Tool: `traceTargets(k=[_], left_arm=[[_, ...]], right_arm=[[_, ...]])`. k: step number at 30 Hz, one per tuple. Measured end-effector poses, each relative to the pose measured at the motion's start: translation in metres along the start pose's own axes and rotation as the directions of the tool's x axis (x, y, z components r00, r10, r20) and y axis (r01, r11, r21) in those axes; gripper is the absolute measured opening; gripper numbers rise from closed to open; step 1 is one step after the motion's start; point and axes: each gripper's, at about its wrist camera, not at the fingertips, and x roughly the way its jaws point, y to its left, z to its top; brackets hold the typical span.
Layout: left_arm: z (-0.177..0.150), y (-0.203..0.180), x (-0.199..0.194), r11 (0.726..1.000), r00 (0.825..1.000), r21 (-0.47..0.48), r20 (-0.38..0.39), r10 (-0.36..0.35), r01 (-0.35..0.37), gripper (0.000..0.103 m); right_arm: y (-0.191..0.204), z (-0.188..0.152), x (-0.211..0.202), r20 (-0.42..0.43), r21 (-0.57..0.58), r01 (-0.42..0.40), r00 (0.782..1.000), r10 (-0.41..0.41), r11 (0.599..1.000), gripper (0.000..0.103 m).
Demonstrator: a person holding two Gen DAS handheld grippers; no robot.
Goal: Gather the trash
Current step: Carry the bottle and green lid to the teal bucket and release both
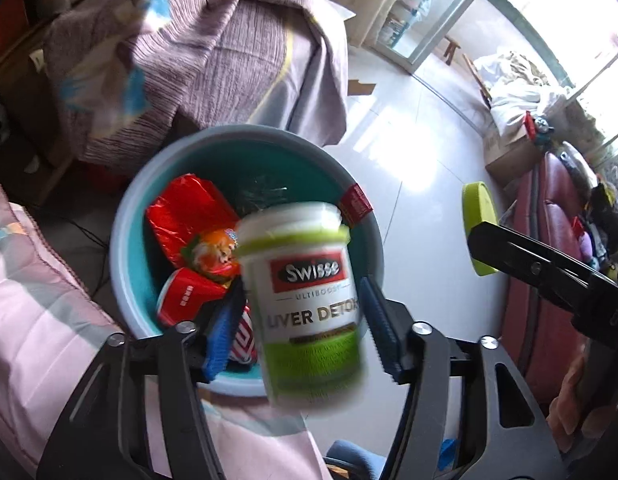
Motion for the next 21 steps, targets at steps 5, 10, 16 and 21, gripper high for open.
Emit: traceTargets(k=[5, 10, 16, 21], left_arm=[[-0.003, 0.006, 0.001, 1.000, 1.000, -0.004, -0.010, 0.001, -0.001, 0.064], [-0.009, 0.017, -0.009, 1.000, 1.000, -0.017, 0.004, 0.016, -0.016, 0.069], [-0.021, 0.031, -0.029, 0.999, 0.999, -0.043, 0.024, 0.032, -0.031, 0.083], [-0.033, 0.041, -0.056, 0.996, 0.993, -0.028, 0.083, 0.081, -0.079, 0.089]], right_arm=[[0.001, 0.000, 0.003, -0.004, 0.002, 0.008, 1.000, -0.008, 1.000, 0.053], [0.009, -0.002, 0.006, -0.012, -0.009, 0.006, 1.000, -0.006, 1.000, 0.053], [0.027, -0.006, 0.008, -0.025, -0.038, -0.001, 1.000, 0.000, 0.999, 0.053], [0.047, -0.009, 0.013, -0.038, -0.073, -0.016, 0.999, 0.013, 0.997, 0.053]])
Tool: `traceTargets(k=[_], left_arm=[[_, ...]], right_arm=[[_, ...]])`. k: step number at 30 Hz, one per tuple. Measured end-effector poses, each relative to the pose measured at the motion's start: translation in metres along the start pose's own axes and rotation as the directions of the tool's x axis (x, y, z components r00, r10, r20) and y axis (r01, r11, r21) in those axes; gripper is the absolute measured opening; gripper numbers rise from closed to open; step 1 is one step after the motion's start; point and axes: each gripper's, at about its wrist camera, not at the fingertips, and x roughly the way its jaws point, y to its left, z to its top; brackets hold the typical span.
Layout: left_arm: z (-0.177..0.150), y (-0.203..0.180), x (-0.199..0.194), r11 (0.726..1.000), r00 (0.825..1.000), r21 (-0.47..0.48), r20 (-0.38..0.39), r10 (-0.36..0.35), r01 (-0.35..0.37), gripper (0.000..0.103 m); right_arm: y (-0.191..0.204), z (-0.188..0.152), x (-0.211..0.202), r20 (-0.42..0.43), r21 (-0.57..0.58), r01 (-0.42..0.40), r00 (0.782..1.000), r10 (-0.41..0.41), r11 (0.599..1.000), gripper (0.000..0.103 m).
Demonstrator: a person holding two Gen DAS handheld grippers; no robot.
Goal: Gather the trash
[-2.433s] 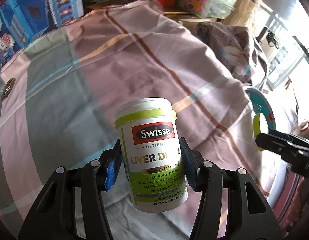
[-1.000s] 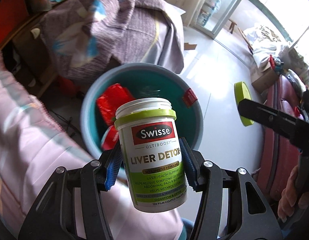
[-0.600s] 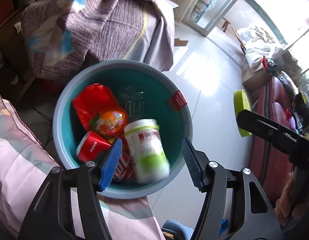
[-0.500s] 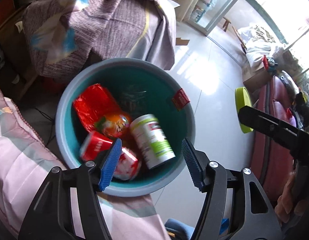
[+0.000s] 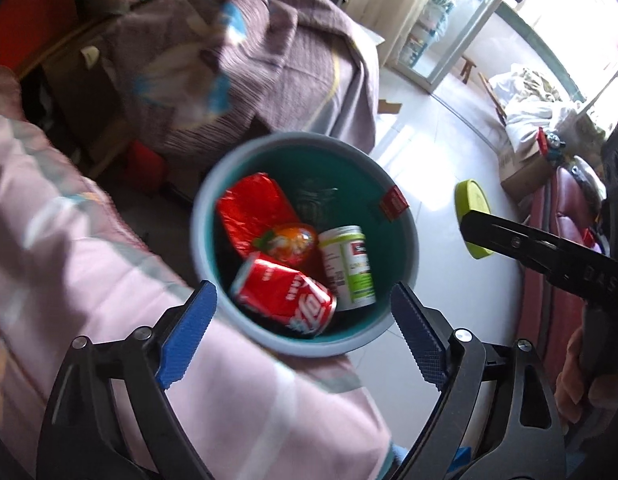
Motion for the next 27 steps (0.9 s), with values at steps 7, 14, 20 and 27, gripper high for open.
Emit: traceTargets(k=[7, 14, 20, 27], left_arm=[[-0.010, 0.027, -0.013, 0.999, 1.000, -0.042, 0.010, 0.019, -0.019, 0.089], [-0.018, 0.044, -0.015, 0.997, 1.000, -0.078, 0.011, 0.016, -0.015, 0.089], [-0.023, 0.044, -0.017, 0.998, 1.000, -0.067, 0.017, 0.015, -0.014, 0.089], [-0.028, 0.044, -0.024, 0.997, 1.000, -0.070, 0.018, 0.016, -0.014, 0.089]], right_arm=[[0.023, 0.000, 0.019, -0.051, -0.012, -0.028, 0.998, 0.027, 1.000, 0.056], [0.031, -0.002, 0.020, -0.050, -0.014, -0.008, 0.999, 0.008, 1.000, 0.071], [0.030, -0.004, 0.020, -0.060, -0.002, 0.000, 0.998, 0.000, 1.000, 0.077], [0.034, -0.012, 0.016, -0.073, -0.006, 0.012, 0.997, -0.012, 1.000, 0.082]])
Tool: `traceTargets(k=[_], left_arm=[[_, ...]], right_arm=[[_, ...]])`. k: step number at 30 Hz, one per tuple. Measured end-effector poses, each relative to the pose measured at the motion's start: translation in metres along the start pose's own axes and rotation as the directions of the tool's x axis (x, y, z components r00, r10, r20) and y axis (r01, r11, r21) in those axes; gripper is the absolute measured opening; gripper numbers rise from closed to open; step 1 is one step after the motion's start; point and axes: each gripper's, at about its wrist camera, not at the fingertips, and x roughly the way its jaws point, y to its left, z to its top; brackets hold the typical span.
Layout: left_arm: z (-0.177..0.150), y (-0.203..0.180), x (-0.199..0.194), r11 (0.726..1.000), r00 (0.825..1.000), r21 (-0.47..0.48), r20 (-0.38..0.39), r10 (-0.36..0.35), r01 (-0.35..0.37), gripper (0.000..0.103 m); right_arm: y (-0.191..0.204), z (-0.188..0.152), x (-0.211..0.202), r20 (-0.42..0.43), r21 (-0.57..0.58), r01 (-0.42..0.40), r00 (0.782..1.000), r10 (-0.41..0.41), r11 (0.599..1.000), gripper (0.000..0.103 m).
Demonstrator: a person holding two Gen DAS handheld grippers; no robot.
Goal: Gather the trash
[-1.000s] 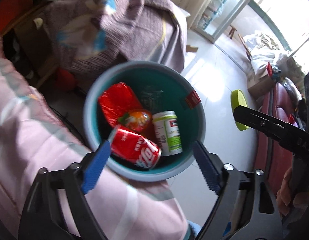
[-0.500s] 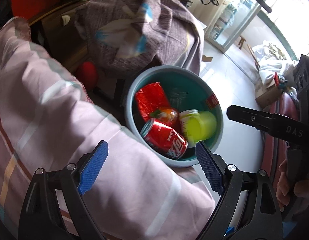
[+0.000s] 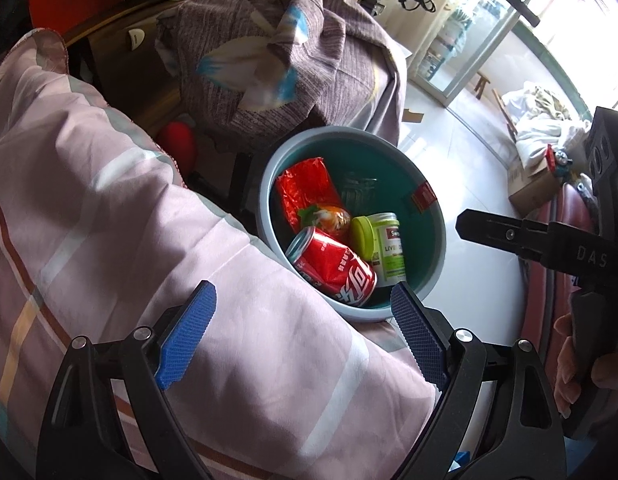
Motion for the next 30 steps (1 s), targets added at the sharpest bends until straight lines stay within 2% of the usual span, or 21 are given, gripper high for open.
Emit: traceTargets(k=[10, 15, 26, 30], left_arm=[[-0.013, 0.000, -0.030, 0.999, 0.998, -0.010, 0.045, 0.036, -0.035, 0.095], [-0.022, 0.001, -0.048, 0.998, 0.996, -0.021, 0.062, 0.067, -0.066, 0.099], [-0.050, 0.002, -0.080, 0.984, 0.978, -0.020, 0.109, 0.177, -0.176, 0.099], [-0.055, 0.010, -0.086, 0.983, 0.978, -0.066, 0.110, 0.179, -0.172, 0.099]], right_arm=[[0.012, -0.021, -0.033, 0.063, -0.043, 0.022, 0.998, -0.019, 0.999, 0.096], [0.028, -0.038, -0.048, 0.093, -0.115, 0.048, 0.995, -0.037, 0.992, 0.096], [0.041, -0.068, -0.074, 0.155, -0.156, 0.104, 0.985, -0.080, 0.982, 0.096], [0.043, -0.078, -0.081, 0.193, -0.177, 0.124, 0.977, -0.089, 0.976, 0.096]])
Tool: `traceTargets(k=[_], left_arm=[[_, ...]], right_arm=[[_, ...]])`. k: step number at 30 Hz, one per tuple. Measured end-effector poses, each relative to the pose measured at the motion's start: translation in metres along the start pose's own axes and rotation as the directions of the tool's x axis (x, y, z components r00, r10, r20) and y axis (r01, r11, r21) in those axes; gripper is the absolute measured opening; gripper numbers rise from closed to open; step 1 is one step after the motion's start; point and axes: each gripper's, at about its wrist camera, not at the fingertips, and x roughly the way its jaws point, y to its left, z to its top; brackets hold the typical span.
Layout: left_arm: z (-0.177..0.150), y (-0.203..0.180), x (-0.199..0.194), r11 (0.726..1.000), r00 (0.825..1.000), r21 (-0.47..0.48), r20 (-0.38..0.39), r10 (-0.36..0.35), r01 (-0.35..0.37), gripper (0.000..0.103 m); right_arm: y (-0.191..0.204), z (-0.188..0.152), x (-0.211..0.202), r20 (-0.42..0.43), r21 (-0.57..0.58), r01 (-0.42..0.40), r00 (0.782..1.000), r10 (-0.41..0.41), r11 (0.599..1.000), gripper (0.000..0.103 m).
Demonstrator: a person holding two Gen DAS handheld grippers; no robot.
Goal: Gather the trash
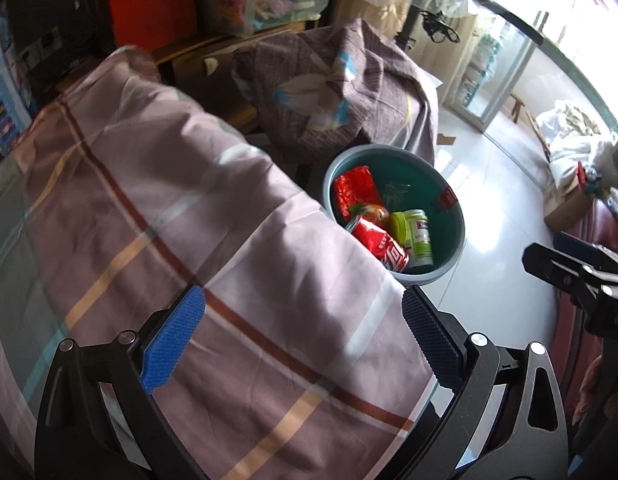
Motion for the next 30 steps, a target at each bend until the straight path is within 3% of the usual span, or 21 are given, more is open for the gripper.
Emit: traceTargets(k=[12, 30], left_arm=[[-0.009, 0.017, -0.005, 0.997, 0.999, -0.071, 0.021, 0.030, -0.028, 0.099], [-0.012, 0.012, -0.007, 0.997, 0.998, -0.051, 0.033, 0.060, -0.058, 0.099]], right_arm=[[-0.001, -0.014, -0.008, 0.036, -0.019, 0.004, 0.999, -0.003, 1.000, 0.096], [0.001, -0.015, 0.007, -0.001, -0.020, -0.011, 1.000, 0.011, 1.000, 0.096]])
